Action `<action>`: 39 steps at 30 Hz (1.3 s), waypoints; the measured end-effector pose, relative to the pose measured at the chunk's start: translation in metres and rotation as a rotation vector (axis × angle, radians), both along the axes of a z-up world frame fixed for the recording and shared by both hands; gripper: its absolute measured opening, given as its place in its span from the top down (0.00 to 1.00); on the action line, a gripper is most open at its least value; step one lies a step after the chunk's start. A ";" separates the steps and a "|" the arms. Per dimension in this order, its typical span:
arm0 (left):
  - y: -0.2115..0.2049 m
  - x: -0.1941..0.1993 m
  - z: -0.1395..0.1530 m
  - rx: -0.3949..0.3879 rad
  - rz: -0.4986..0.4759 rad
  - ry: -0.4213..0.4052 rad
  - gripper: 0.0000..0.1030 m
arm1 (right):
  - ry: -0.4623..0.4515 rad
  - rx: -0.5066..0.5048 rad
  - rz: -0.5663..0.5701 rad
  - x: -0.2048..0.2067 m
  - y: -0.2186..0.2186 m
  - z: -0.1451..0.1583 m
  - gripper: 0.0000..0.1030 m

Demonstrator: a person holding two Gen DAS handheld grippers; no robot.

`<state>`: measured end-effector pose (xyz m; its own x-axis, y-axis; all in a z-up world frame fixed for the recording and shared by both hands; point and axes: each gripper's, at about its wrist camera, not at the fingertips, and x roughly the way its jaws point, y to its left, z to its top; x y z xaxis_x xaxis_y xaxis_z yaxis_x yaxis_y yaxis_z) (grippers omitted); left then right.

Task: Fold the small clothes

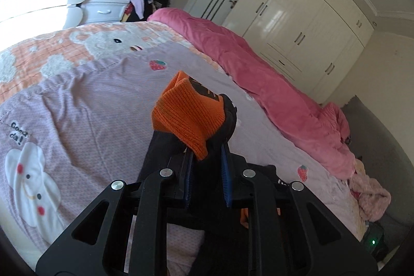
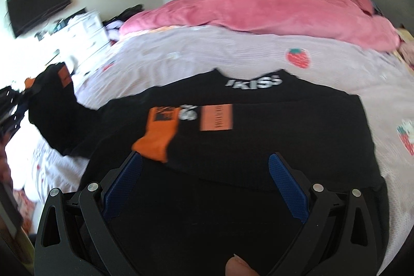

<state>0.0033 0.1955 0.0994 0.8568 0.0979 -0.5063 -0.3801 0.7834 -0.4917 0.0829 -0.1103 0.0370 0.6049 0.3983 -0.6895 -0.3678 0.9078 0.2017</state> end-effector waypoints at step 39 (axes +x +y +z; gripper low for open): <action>-0.106 0.046 -0.043 0.107 -0.415 0.184 0.71 | 0.075 0.095 -0.145 0.021 -0.060 -0.001 0.05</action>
<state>0.0491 0.0900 0.0562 0.7317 -0.1743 -0.6590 -0.0967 0.9305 -0.3534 0.1038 -0.1707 0.0363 0.6090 0.3758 -0.6985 -0.2152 0.9259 0.3105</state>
